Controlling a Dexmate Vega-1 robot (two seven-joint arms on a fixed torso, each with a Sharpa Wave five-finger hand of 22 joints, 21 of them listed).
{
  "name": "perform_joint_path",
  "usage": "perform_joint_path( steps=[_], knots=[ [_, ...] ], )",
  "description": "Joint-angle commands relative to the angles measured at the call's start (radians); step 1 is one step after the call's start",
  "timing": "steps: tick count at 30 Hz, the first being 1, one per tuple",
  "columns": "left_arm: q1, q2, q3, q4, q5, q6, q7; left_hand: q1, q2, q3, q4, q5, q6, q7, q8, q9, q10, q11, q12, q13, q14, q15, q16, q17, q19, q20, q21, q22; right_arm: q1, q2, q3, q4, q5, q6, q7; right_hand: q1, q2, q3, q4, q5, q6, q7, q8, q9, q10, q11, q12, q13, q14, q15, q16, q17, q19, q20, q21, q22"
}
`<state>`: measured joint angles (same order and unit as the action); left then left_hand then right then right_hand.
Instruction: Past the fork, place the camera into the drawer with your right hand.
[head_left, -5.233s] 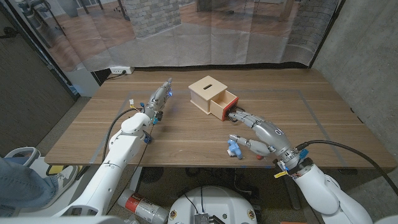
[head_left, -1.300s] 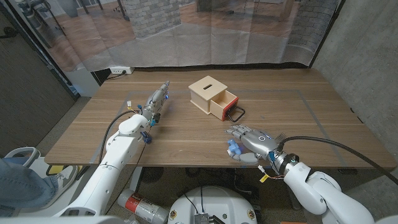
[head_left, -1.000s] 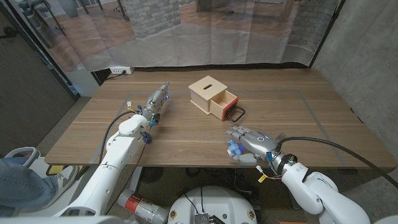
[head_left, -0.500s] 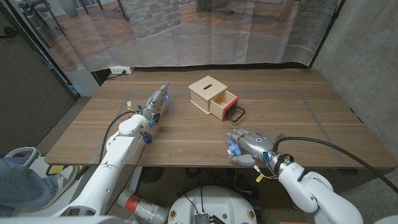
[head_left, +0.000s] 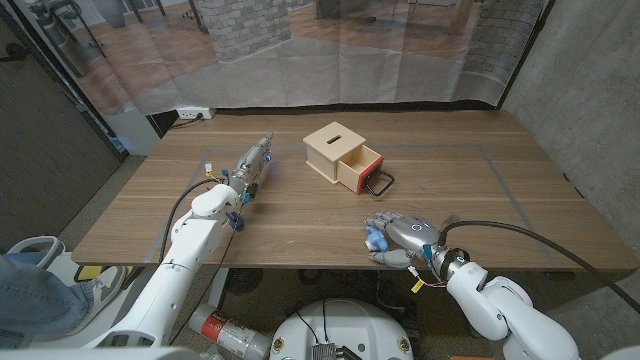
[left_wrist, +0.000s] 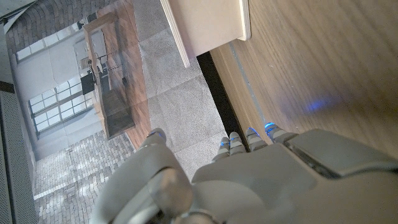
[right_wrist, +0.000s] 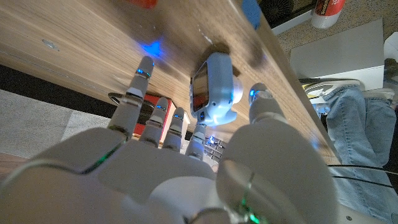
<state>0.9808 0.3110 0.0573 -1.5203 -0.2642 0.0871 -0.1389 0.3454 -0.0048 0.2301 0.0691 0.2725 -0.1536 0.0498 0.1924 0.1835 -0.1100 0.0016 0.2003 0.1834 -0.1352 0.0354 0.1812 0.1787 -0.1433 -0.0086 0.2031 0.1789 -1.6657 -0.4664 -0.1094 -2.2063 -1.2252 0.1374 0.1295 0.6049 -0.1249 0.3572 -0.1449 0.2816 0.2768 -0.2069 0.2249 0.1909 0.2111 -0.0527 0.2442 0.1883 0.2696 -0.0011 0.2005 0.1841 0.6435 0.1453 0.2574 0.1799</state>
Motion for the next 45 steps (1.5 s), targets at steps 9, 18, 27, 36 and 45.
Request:
perform_joint_path(
  steps=[9, 18, 27, 36, 45],
  knots=[
    [-0.015, -0.006, 0.009, 0.017, 0.008, 0.014, -0.002, 0.004, 0.013, -0.006, -0.001, -0.003, -0.006, -0.007, 0.002, 0.005, -0.001, -0.005, 0.001, 0.004, -0.003, 0.008, 0.005, 0.004, -0.001, 0.01, 0.0, 0.005, 0.02, -0.008, -0.024, 0.071, -0.009, -0.026, -0.129, 0.065, 0.046, 0.018, 0.003, -0.002, 0.195, -0.013, 0.021, 0.005, 0.179, -0.065, 0.05, 0.004, 0.29, -0.125, 0.063, 0.017, 0.23, -0.188, 0.066, 0.018],
    [-0.021, -0.012, 0.01, 0.029, 0.009, 0.011, -0.002, 0.004, 0.014, -0.006, -0.001, -0.003, -0.007, -0.008, 0.002, 0.005, -0.002, -0.004, 0.001, 0.004, -0.003, 0.007, 0.005, 0.004, -0.001, 0.011, 0.0, 0.005, 0.036, -0.022, -0.024, 0.08, 0.017, -0.022, -0.133, 0.082, 0.077, 0.026, 0.01, -0.014, 0.275, -0.014, 0.027, 0.007, 0.269, -0.093, 0.076, 0.005, 0.439, -0.183, 0.089, 0.024, 0.314, -0.261, 0.103, 0.026],
    [-0.024, -0.015, 0.009, 0.033, 0.009, 0.01, -0.003, 0.005, 0.015, -0.007, -0.001, -0.004, -0.006, -0.009, 0.003, 0.005, -0.002, -0.005, 0.001, 0.004, -0.003, 0.006, 0.005, 0.004, -0.001, 0.012, 0.0, 0.005, 0.047, -0.033, -0.017, 0.089, 0.056, 0.005, -0.145, 0.148, 0.123, 0.053, -0.003, -0.037, 0.371, -0.014, 0.036, 0.009, 0.396, -0.088, 0.114, 0.004, 0.539, -0.224, 0.084, 0.028, 0.38, -0.339, 0.143, 0.032],
    [-0.03, -0.019, 0.011, 0.051, 0.009, 0.005, -0.009, 0.006, 0.016, -0.008, -0.001, -0.004, -0.004, -0.009, 0.004, 0.005, -0.001, -0.006, 0.001, 0.004, -0.003, 0.007, 0.005, 0.004, -0.002, 0.015, 0.0, 0.005, 0.049, -0.033, -0.01, 0.091, 0.068, 0.021, -0.173, 0.186, 0.14, 0.061, -0.007, -0.065, 0.419, -0.014, 0.03, 0.008, 0.464, -0.091, 0.125, 0.003, 0.593, -0.226, 0.072, 0.028, 0.407, -0.355, 0.164, 0.034],
    [-0.039, -0.02, 0.012, 0.064, 0.01, -0.002, -0.016, 0.006, 0.017, -0.009, -0.002, -0.005, -0.002, -0.009, 0.004, 0.005, -0.002, -0.007, 0.002, 0.004, -0.004, 0.006, 0.005, 0.004, -0.002, 0.015, 0.0, 0.005, 0.047, -0.033, 0.0, 0.077, 0.072, 0.032, -0.182, 0.192, 0.142, 0.059, -0.004, -0.076, 0.434, -0.014, 0.024, 0.008, 0.487, -0.098, 0.124, 0.003, 0.616, -0.226, 0.067, 0.028, 0.414, -0.356, 0.173, 0.035]
  ],
)
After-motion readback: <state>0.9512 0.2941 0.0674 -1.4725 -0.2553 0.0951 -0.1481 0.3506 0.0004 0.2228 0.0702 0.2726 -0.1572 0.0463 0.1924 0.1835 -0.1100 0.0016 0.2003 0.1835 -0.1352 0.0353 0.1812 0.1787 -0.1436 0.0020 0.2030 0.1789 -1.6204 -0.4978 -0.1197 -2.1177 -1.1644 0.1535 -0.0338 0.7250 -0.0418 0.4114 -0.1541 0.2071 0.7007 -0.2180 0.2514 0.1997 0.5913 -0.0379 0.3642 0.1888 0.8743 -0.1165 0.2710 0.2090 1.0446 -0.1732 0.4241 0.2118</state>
